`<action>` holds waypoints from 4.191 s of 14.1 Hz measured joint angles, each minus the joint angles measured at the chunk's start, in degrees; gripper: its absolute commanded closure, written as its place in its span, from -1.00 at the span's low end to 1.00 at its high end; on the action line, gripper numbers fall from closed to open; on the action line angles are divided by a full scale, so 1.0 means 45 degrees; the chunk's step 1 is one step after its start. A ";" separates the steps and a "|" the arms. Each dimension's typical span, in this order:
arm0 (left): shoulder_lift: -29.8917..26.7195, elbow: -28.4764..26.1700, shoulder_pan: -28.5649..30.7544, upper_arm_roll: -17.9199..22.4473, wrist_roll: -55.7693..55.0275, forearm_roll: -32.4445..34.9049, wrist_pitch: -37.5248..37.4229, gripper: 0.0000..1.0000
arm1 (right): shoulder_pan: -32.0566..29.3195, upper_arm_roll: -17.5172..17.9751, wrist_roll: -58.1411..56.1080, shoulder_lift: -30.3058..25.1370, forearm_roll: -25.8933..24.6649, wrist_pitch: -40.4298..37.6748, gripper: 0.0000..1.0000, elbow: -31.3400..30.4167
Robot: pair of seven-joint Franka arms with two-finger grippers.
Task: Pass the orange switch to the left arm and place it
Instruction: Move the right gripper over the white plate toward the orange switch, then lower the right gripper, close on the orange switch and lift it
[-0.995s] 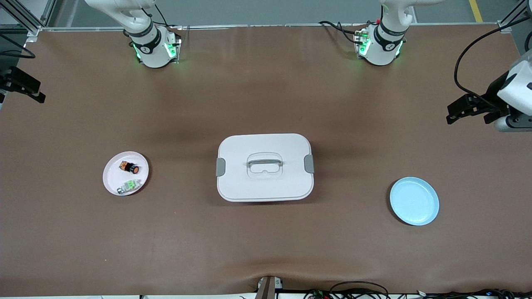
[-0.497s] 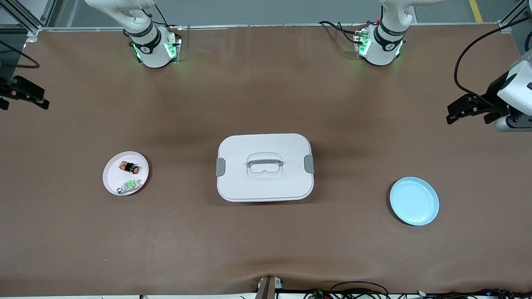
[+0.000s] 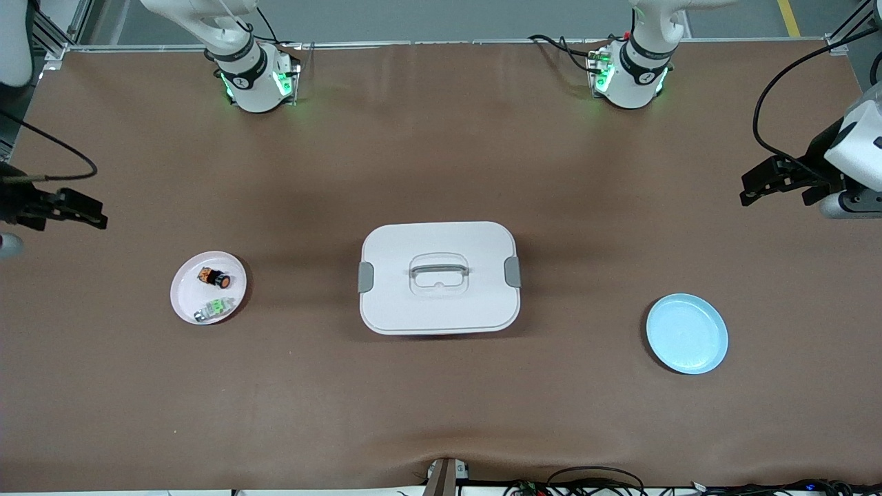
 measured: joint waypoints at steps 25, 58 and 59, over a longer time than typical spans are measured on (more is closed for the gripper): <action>0.0000 0.0044 0.0005 0.0013 0.0000 0.0000 -0.0001 -1.00 | -0.0823 0.0096 0.3335 0.1826 0.3079 1.0091 -1.00 -0.8178; 0.0005 0.0039 0.0020 0.0038 0.0000 0.0000 -0.0126 -1.00 | -0.0619 -0.0022 0.1735 0.3557 0.3087 1.0980 1.00 -0.8087; 0.0005 0.0039 0.0020 0.0038 0.0000 0.0000 -0.0126 -1.00 | -0.0647 -0.0025 0.1875 0.3556 0.3091 1.0557 1.00 -0.7879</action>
